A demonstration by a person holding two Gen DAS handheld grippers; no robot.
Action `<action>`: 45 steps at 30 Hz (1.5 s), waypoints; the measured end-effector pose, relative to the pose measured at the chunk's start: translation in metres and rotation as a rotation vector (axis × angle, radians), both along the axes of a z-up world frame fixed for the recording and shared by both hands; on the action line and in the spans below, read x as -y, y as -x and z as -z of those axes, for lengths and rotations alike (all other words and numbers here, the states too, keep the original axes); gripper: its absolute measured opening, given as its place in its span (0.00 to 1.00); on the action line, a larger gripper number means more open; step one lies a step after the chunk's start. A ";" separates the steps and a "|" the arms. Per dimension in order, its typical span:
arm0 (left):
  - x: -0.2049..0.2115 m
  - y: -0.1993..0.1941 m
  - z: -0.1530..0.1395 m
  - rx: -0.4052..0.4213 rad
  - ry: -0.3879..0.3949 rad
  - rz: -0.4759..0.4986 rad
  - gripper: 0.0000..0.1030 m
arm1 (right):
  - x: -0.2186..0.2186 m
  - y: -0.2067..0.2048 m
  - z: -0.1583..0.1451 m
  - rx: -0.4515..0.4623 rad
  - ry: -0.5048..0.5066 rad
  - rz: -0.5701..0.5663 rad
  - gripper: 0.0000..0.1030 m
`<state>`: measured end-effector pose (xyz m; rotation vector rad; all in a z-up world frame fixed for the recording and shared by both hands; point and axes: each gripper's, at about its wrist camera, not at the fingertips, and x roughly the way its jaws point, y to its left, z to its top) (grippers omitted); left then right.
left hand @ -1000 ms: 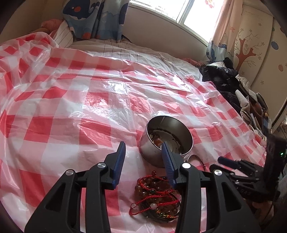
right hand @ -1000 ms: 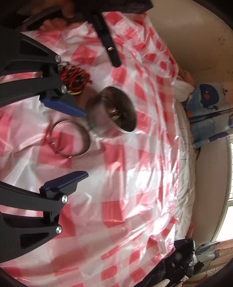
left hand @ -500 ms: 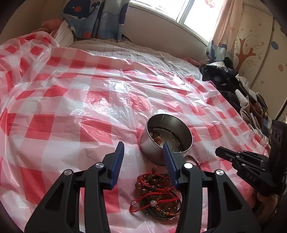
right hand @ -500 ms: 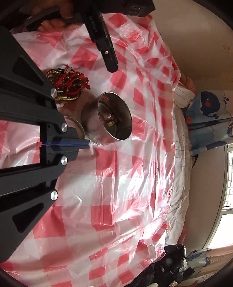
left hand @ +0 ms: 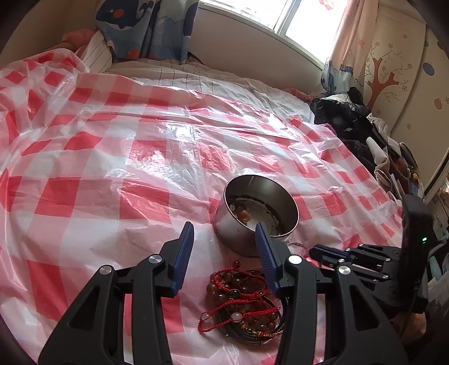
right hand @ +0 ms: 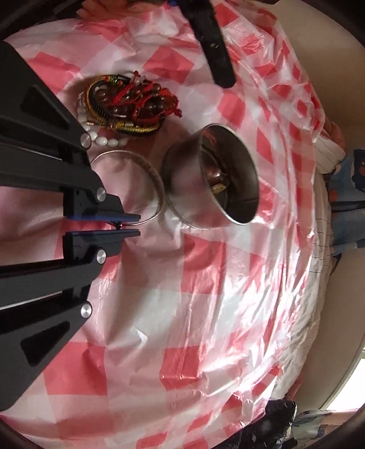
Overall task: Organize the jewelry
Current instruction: 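Carry the silver bangle into the tin and open the right tool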
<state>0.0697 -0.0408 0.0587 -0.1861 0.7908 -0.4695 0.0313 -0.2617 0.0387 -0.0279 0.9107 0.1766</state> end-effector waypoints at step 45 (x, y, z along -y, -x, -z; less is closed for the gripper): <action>0.016 -0.004 0.004 -0.007 -0.034 0.006 0.45 | -0.008 -0.069 -0.019 0.109 -0.167 0.059 0.14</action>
